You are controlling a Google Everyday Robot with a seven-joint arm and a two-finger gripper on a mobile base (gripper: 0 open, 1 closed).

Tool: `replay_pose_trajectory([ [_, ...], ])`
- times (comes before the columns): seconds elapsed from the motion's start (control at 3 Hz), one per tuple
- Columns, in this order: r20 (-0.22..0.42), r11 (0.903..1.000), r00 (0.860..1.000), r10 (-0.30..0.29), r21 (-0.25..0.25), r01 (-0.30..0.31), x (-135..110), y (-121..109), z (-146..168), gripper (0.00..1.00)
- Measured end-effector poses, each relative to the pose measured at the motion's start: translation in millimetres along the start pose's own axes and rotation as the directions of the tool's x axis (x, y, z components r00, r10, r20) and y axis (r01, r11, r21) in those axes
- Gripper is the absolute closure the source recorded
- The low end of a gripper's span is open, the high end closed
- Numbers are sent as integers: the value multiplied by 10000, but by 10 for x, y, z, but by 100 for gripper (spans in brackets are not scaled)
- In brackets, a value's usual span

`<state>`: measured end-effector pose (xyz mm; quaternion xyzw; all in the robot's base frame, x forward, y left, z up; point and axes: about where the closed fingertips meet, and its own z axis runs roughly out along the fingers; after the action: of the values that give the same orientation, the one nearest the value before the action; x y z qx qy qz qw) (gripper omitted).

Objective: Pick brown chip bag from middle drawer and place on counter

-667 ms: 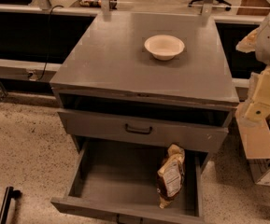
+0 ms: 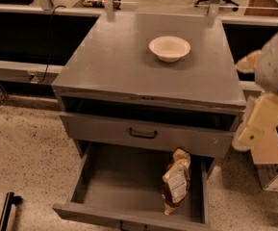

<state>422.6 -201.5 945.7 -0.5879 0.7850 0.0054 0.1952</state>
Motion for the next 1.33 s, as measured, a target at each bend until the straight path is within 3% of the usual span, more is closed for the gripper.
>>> replay_pose_trajectory([
  [0.33, 1460, 9975, 9873, 618, -434, -561, -1, 441, 452, 0],
  [0.67, 1949, 9883, 9691, 1511, -482, -1444, 129, 596, 587, 0],
  [1.0, 2296, 9703, 9428, 2416, -689, -2318, 214, 522, 838, 0],
  [1.33, 3154, 9258, 8705, 3778, -1431, -3499, 396, 661, 1502, 0],
])
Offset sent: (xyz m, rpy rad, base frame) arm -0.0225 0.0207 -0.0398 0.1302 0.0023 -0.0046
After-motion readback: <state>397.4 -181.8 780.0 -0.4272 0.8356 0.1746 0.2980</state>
